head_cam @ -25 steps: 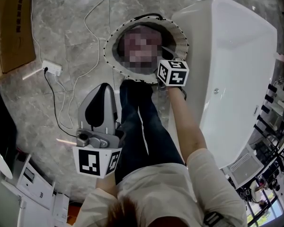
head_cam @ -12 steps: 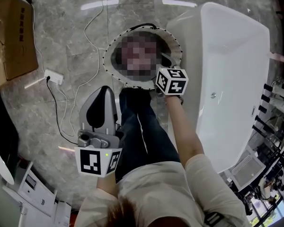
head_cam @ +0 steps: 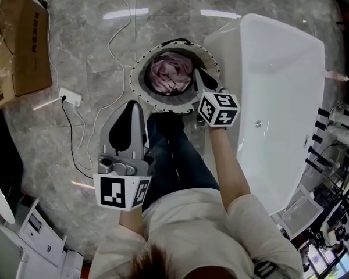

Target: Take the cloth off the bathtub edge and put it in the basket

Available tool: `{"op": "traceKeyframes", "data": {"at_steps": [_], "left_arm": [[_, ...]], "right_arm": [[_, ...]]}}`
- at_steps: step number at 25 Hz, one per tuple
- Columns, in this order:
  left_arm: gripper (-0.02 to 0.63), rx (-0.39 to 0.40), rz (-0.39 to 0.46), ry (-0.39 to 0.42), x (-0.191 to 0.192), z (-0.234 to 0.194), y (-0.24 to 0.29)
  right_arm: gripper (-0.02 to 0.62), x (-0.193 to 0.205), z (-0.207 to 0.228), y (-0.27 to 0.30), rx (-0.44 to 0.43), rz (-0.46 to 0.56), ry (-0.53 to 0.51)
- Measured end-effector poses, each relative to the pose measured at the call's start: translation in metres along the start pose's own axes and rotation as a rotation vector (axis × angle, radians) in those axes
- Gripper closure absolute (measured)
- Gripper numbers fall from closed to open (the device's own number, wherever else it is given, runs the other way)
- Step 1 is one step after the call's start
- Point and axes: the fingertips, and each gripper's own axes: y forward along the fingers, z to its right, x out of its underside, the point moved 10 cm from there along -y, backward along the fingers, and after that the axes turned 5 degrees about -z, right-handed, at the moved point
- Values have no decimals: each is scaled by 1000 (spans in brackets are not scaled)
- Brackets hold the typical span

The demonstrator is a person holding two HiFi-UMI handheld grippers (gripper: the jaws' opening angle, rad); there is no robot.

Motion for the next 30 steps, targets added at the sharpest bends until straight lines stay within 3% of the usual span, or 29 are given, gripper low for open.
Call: {"op": "traceKeyframes", "data": {"at_steps": [14, 30], "left_arm": [[558, 30, 84, 39, -56, 18, -15], [558, 89, 128, 93, -99, 45, -55]], "right_arm": [[597, -75, -38, -92, -82, 168, 5], [597, -119, -83, -201, -162, 299, -80]]}}
